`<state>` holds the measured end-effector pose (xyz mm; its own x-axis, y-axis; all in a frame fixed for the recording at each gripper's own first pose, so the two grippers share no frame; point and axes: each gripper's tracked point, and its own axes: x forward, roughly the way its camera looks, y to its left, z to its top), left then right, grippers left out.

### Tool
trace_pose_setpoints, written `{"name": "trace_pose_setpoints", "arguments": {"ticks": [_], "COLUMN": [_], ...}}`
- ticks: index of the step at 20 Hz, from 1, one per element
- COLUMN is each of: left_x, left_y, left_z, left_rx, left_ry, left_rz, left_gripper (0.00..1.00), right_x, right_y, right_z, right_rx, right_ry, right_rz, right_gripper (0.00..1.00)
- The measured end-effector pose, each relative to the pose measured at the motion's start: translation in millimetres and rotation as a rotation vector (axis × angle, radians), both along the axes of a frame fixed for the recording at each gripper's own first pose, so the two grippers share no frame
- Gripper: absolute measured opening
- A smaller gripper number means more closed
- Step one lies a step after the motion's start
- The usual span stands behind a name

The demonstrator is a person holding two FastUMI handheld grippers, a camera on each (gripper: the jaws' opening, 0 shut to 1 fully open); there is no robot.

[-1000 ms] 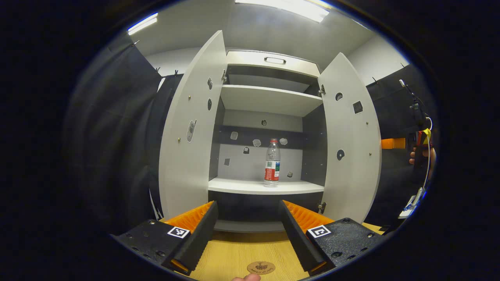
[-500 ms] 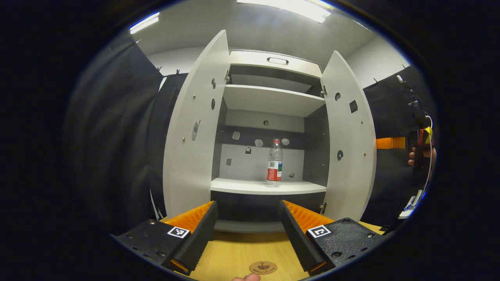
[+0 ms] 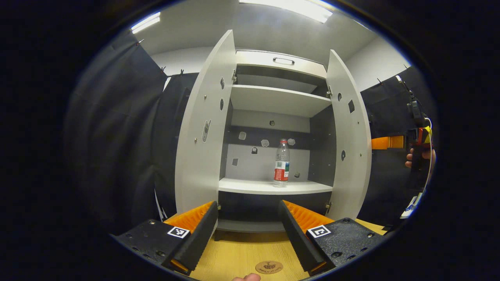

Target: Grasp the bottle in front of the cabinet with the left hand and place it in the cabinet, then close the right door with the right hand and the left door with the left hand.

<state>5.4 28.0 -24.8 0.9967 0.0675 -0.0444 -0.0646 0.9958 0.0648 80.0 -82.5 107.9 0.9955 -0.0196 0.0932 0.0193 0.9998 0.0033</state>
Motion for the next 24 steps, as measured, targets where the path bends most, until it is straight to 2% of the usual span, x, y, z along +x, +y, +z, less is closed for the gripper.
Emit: {"name": "trace_pose_setpoints", "arguments": {"ticks": [9, 17, 20, 22, 23, 24], "left_x": [-4.7, -5.0, -5.5, -5.9, -4.7, -4.9], "left_y": [13.9, 18.5, 20.3, 23.8, 26.8, 29.6], "left_z": [2.4, 2.8, 3.8, 4.2, 4.0, 3.9], "left_rx": [0.003, -0.011, -0.013, -0.014, -0.013, -0.013], "left_ry": [-0.003, -0.013, -0.019, -0.02, -0.019, -0.018], "left_rz": [0.019, 0.041, 0.05, 0.062, 0.07, 0.077], "left_gripper": [0.95, 0.95, 0.92, 0.95, 0.92, 0.92], "right_x": [16.4, 35.4, 47.2, 51.1, 54.8, 60.1], "right_y": [56.7, 79.0, 80.0, 79.9, 76.8, 74.1], "right_z": [-19.4, -29.6, -33.4, -32.7, -32.3, -31.3], "right_rx": [0.046, 0.018, 0.017, 0.028, 0.031, 0.033], "right_ry": [0.056, 0.074, 0.079, 0.076, 0.074, 0.07], "right_rz": [0.153, 0.187, 0.174, 0.176, 0.172, 0.162], "right_gripper": [0.96, 0.97, 0.97, 0.97, 0.89, 0.88]}}
